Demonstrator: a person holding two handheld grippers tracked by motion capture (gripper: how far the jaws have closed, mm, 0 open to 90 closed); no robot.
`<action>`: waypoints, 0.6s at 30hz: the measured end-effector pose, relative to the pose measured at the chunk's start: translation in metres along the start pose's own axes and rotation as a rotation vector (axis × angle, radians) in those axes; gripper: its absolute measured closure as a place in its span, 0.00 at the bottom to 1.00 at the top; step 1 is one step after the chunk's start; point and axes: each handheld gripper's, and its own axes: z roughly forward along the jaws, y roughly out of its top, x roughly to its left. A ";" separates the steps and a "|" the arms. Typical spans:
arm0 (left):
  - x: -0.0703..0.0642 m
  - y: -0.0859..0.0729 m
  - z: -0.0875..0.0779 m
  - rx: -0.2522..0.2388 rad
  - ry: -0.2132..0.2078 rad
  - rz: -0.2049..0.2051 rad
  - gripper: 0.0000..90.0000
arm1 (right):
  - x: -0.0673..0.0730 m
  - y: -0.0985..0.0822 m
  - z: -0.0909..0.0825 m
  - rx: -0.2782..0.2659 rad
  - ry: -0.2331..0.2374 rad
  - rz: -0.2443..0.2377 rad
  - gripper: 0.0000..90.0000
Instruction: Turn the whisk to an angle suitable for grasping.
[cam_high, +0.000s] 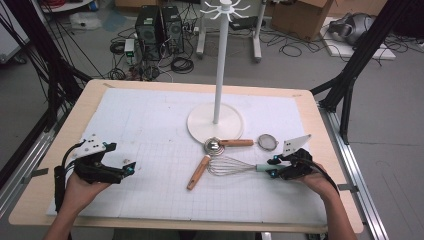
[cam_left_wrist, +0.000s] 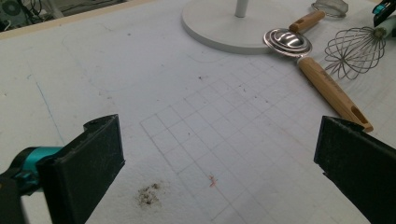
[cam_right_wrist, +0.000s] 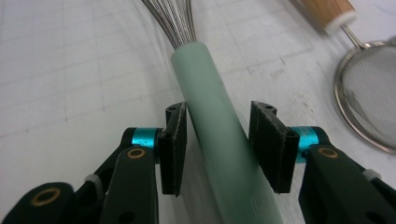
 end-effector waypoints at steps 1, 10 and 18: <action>0.000 0.000 0.000 0.001 0.000 0.001 0.02 | 0.000 0.001 0.002 -0.004 0.011 -0.006 0.64; 0.000 0.000 0.002 0.002 0.002 -0.003 0.02 | -0.006 0.000 0.012 -0.029 0.087 -0.079 0.72; 0.001 0.000 0.001 0.005 0.006 0.002 0.02 | -0.009 -0.002 0.011 -0.039 0.108 -0.089 0.76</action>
